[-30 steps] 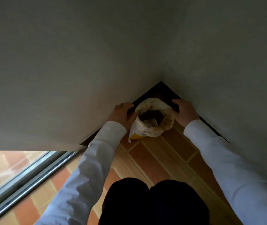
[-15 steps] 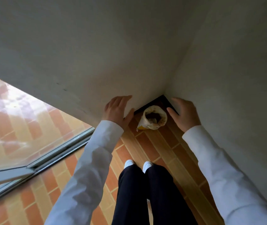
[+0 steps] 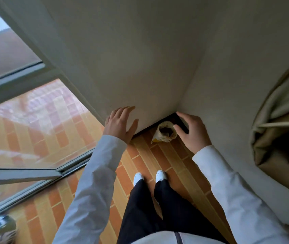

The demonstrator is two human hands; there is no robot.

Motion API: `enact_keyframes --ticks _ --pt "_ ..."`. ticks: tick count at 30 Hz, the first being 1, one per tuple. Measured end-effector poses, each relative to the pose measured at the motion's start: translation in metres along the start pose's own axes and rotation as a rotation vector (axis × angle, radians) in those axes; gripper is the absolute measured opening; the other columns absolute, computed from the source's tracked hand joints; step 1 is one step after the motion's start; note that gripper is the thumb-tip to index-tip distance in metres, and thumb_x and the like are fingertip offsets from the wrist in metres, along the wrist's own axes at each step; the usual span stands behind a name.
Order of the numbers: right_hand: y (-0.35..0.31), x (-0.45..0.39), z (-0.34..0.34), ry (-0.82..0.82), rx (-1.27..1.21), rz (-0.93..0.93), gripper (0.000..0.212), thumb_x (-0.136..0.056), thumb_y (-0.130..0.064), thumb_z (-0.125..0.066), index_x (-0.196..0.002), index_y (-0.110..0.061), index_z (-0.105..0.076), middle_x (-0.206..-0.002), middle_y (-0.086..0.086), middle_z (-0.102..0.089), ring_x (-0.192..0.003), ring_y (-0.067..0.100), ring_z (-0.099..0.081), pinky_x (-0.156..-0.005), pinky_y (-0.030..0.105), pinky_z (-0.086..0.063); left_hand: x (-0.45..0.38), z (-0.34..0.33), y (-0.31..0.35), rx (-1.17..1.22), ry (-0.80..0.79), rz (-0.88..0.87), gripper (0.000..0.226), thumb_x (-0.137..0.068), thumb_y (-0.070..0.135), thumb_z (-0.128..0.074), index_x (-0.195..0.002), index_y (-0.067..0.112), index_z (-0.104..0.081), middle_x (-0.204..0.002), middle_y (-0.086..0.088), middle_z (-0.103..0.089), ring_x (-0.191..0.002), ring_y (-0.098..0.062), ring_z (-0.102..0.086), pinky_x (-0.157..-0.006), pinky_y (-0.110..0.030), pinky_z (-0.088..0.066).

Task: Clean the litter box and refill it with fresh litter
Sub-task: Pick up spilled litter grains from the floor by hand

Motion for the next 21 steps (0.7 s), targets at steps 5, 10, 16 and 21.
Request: enact_keyframes --ticks 5,10,16,21 --pt "-0.029 0.038 0.019 0.08 0.001 -0.008 0.044 -0.09 -0.022 -0.061 -0.133 -0.014 -0.054 -0.128 0.007 -0.059 -0.123 0.025 -0.047 -0.1 0.028 -0.036 0.014 0.035 0.005 0.003 0.006 -0.083 0.048 -0.088 0.043 -0.041 -0.124 0.015 -0.057 -0.119 -0.005 -0.062 -0.114 -0.03 -0.054 -0.095 -0.044 -0.045" --pt "-0.047 0.093 0.013 0.211 -0.004 -0.118 0.044 -0.089 -0.021 -0.063 -0.132 -0.012 -0.056 -0.127 0.007 -0.06 -0.122 0.024 -0.048 -0.098 0.022 -0.033 0.025 0.048 0.003 0.028 -0.079 -0.201 0.05 -0.087 0.046 -0.039 -0.122 0.016 -0.058 -0.119 -0.006 -0.063 -0.113 -0.031 -0.054 -0.093 -0.047 -0.045" --pt "-0.072 0.185 -0.004 0.421 -0.046 -0.364 0.042 -0.088 -0.021 -0.064 -0.129 -0.013 -0.058 -0.125 0.005 -0.062 -0.121 0.022 -0.05 -0.098 0.021 -0.032 0.048 0.054 0.016 0.051 -0.228 -0.461 0.052 -0.086 0.048 -0.037 -0.12 0.017 -0.061 -0.118 -0.004 -0.064 -0.111 -0.03 -0.056 -0.092 -0.046 -0.046" --pt "-0.079 0.277 -0.011 0.584 -0.064 -0.561 0.044 -0.09 -0.029 -0.061 -0.132 -0.02 -0.054 -0.131 0.0 -0.057 -0.126 0.017 -0.047 -0.102 0.022 -0.034 0.079 0.052 0.048 0.087 -0.33 -0.672 0.051 -0.085 0.046 -0.038 -0.118 0.015 -0.061 -0.115 -0.007 -0.065 -0.11 -0.031 -0.056 -0.088 -0.046 -0.049"
Point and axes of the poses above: each hand's wrist, its own x-axis away from the middle knuckle, its own z-axis out of the back of the hand, y = z × x, the point moved 4 cm from there along -x, towards the middle knuckle
